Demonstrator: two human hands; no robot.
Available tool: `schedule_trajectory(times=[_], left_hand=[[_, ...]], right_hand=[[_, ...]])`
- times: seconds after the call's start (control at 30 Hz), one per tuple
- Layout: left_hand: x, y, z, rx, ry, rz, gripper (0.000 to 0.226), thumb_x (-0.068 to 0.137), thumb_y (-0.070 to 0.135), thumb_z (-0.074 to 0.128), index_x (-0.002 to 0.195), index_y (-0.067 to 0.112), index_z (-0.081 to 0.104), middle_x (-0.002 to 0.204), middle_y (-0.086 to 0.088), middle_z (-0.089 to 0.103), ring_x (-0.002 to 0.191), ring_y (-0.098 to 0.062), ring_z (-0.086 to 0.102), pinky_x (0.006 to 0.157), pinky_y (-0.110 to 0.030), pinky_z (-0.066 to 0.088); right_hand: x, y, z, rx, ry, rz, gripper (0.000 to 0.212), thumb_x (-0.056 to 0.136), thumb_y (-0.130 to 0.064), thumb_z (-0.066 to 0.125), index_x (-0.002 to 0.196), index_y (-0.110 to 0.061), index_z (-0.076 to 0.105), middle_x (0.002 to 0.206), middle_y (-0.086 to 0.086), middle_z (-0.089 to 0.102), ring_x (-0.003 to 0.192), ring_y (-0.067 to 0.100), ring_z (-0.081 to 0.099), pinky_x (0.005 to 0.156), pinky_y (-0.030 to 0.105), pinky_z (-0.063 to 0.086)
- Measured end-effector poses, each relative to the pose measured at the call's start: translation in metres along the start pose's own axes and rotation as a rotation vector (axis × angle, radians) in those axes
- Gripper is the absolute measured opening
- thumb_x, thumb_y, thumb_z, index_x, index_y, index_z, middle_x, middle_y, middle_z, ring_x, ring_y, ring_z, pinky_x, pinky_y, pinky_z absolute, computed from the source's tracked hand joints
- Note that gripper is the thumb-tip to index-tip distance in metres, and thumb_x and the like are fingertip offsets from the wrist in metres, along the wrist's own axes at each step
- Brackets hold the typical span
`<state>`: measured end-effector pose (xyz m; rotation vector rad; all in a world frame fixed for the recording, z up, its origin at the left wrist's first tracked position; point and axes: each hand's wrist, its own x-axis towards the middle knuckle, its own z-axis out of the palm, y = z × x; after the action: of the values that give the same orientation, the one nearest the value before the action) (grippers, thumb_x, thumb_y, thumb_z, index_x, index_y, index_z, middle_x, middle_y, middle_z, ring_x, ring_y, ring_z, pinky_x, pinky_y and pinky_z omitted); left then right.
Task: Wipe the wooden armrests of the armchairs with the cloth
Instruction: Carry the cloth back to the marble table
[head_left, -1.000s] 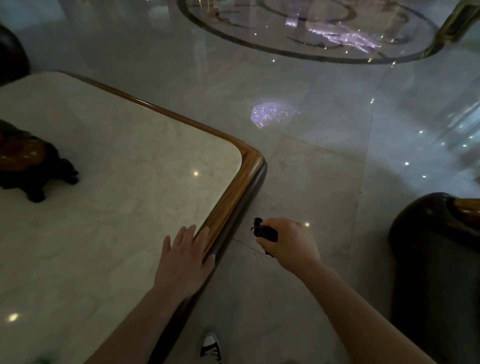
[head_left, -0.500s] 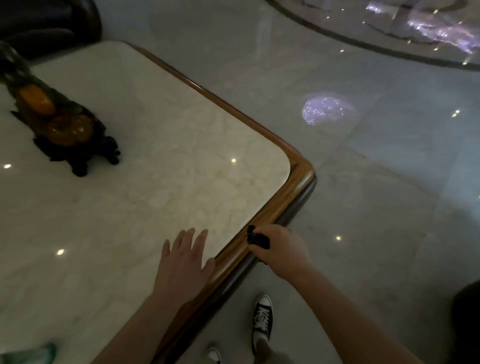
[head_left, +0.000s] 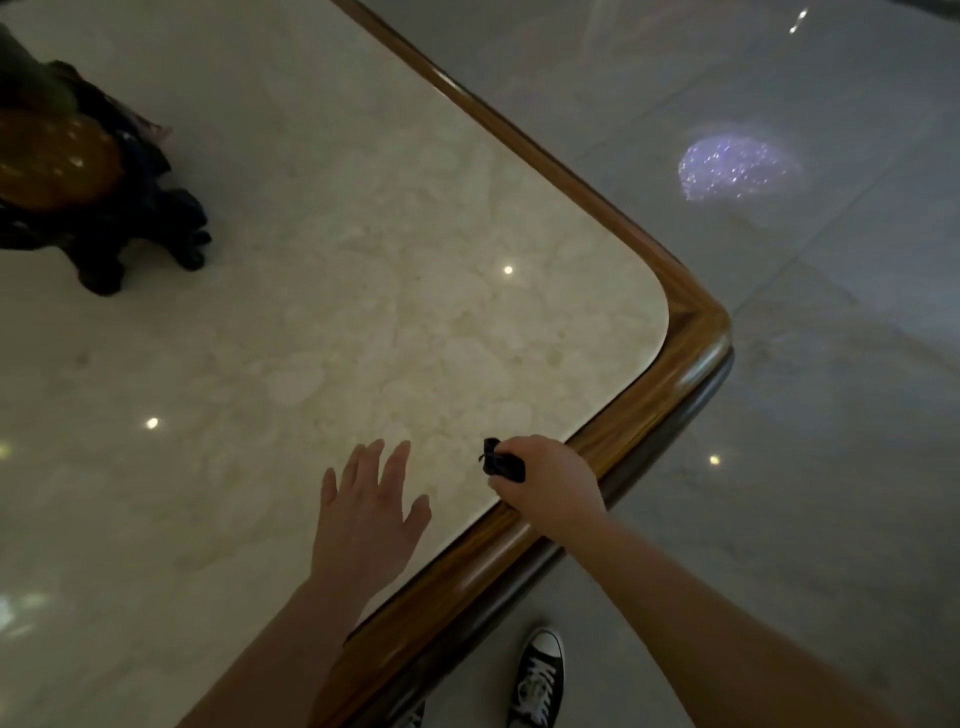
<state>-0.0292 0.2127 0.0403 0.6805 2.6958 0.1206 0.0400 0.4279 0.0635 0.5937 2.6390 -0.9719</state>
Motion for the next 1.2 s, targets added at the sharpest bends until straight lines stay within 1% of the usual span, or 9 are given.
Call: schedule_trajectory(times=[0.07, 0.2, 0.3, 0.4, 0.5, 0.67, 0.87, 0.97, 1.2], left_hand=[[0.025, -0.008, 0.029, -0.004, -0.011, -0.026, 0.069, 0.094, 0.06, 0.027, 0.154, 0.03, 0.012, 0.164, -0.005, 0.015, 0.152, -0.027, 0.008, 0.12, -0.054, 0.012], [0.069, -0.022, 0.077, 0.038, 0.012, -0.034, 0.07, 0.093, 0.063, 0.021, 0.155, 0.032, 0.01, 0.165, -0.007, 0.011, 0.152, -0.03, 0.003, 0.119, -0.059, 0.01], [0.096, -0.027, 0.102, 0.048, 0.044, -0.047, 0.07, 0.092, 0.064, 0.017, 0.154, 0.033, 0.012, 0.165, -0.011, 0.01, 0.152, -0.033, 0.001, 0.117, -0.064, 0.009], [0.116, -0.027, 0.121, 0.061, 0.073, -0.026, 0.072, 0.091, 0.066, 0.012, 0.155, 0.033, 0.011, 0.164, -0.013, 0.007, 0.151, -0.037, -0.001, 0.115, -0.068, 0.006], [0.124, -0.025, 0.135, 0.096, 0.109, 0.007, 0.071, 0.093, 0.063, 0.017, 0.156, 0.03, 0.013, 0.163, -0.018, 0.011, 0.151, -0.04, 0.002, 0.113, -0.072, 0.005], [0.125, -0.028, 0.145, 0.126, 0.151, 0.026, 0.071, 0.094, 0.063, 0.017, 0.157, 0.028, 0.012, 0.163, -0.019, 0.012, 0.151, -0.04, 0.003, 0.113, -0.072, 0.004], [0.124, -0.024, 0.141, 0.12, 0.111, 0.012, 0.072, 0.094, 0.064, 0.018, 0.157, 0.029, 0.008, 0.164, -0.018, 0.008, 0.151, -0.039, -0.001, 0.113, -0.072, 0.004], [0.123, -0.026, 0.137, 0.107, 0.099, 0.006, 0.071, 0.094, 0.066, 0.012, 0.156, 0.032, 0.006, 0.165, -0.015, 0.005, 0.151, -0.037, -0.005, 0.114, -0.07, 0.0], [0.124, -0.029, 0.132, 0.108, 0.051, -0.009, 0.07, 0.092, 0.069, 0.005, 0.153, 0.038, -0.011, 0.166, -0.01, -0.007, 0.15, -0.033, -0.015, 0.115, -0.067, -0.003]], right_hand=[[0.029, 0.009, 0.02, 0.006, 0.041, -0.012, 0.034, 0.09, -0.038, 0.068, 0.122, -0.027, 0.067, 0.11, -0.001, 0.068, 0.095, 0.019, 0.063, 0.077, 0.039, 0.057], [0.081, 0.027, 0.053, -0.008, 0.122, -0.06, 0.043, 0.092, -0.031, 0.07, 0.132, -0.019, 0.061, 0.122, 0.004, 0.065, 0.114, 0.027, 0.054, 0.094, 0.042, 0.051], [0.109, 0.038, 0.067, -0.009, 0.209, -0.094, 0.046, 0.091, -0.03, 0.071, 0.134, -0.016, 0.059, 0.129, 0.003, 0.062, 0.117, 0.027, 0.049, 0.1, 0.037, 0.046], [0.131, 0.048, 0.072, 0.005, 0.243, -0.12, 0.059, 0.086, -0.04, 0.074, 0.137, -0.019, 0.056, 0.141, 0.0, 0.052, 0.129, 0.025, 0.04, 0.109, 0.038, 0.037], [0.139, 0.059, 0.072, -0.057, 0.236, -0.12, 0.074, 0.079, -0.053, 0.075, 0.143, -0.026, 0.049, 0.154, -0.004, 0.04, 0.139, 0.021, 0.03, 0.118, 0.045, 0.025], [0.13, 0.072, 0.074, -0.064, 0.201, -0.137, 0.077, 0.082, -0.053, 0.072, 0.146, -0.022, 0.044, 0.156, -0.005, 0.036, 0.142, 0.021, 0.026, 0.116, 0.046, 0.033], [0.127, 0.066, 0.075, -0.137, 0.151, -0.192, 0.08, 0.083, -0.061, 0.064, 0.151, -0.027, 0.038, 0.163, -0.007, 0.025, 0.15, 0.022, 0.014, 0.12, 0.048, 0.025], [0.126, 0.06, 0.071, -0.139, 0.162, -0.184, 0.079, 0.084, -0.062, 0.061, 0.151, -0.028, 0.037, 0.163, -0.007, 0.026, 0.149, 0.022, 0.013, 0.121, 0.047, 0.024], [0.121, 0.044, 0.055, -0.144, 0.172, -0.176, 0.075, 0.089, -0.059, 0.058, 0.152, -0.026, 0.036, 0.161, -0.003, 0.031, 0.149, 0.022, 0.019, 0.12, 0.045, 0.025]])
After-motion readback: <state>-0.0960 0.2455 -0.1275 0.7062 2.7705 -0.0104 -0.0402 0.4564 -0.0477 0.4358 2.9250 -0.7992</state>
